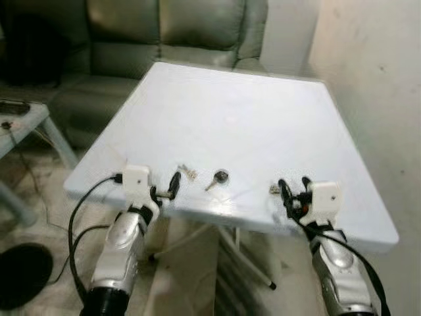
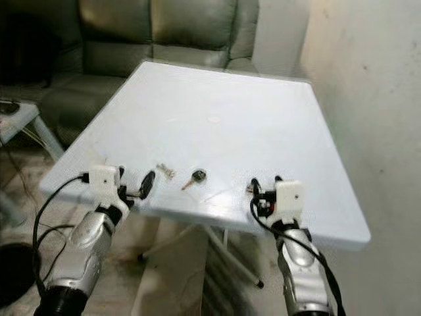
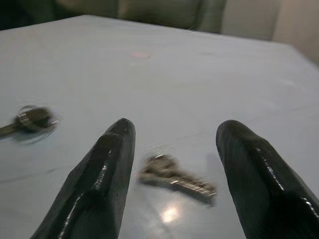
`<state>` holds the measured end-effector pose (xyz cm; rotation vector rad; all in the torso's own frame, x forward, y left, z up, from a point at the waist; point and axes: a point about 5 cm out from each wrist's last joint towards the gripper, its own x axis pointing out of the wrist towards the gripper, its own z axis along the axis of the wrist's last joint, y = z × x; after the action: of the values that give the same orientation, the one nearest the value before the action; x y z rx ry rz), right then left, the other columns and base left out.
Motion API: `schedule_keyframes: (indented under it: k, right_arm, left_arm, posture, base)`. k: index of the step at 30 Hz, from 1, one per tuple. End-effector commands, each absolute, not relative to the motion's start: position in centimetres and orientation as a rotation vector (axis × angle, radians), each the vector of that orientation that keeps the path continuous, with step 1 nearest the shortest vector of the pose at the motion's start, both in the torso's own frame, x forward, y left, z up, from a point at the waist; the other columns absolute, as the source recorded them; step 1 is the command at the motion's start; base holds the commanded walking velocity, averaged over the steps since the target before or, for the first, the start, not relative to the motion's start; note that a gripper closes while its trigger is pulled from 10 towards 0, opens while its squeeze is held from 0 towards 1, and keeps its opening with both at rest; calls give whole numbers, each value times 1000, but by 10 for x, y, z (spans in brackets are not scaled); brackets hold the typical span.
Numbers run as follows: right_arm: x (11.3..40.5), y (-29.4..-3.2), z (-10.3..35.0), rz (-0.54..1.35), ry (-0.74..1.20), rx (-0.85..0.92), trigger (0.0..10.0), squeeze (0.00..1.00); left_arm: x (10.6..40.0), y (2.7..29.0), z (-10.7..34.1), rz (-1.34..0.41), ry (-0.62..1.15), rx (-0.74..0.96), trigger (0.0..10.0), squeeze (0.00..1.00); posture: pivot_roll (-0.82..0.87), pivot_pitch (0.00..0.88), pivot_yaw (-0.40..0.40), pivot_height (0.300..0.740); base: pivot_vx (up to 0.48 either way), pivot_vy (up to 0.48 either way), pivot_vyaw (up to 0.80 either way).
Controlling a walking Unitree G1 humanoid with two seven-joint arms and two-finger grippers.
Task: Hang keys on a hook
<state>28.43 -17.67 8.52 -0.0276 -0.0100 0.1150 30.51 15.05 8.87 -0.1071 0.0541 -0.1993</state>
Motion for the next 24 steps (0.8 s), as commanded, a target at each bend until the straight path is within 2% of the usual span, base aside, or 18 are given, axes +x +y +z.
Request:
schedule_keyframes:
  k: [1, 18, 24]
  right_arm:
    - [284, -179, 85, 105, -7, -24, 10000, 0]
    - [295, -184, 94, 157, -22, -102, 10000, 0]
    - [295, -179, 94, 170, -22, -101, 10000, 0]
  left_arm:
    - [305, 152, 91, -195, 43, -99, 10000, 0]
    - [293, 142, 83, -205, 63, -133, 10000, 0]
    - [294, 144, 84, -194, 62, -135, 10000, 0]
  posture:
    - [-18, 44, -26, 740]
    - [-3, 70, -49, 740]
    - [-2, 69, -50, 740]
  base:
    - [0, 0, 0]
    - [0, 0, 0]
    - [0, 447, 0]
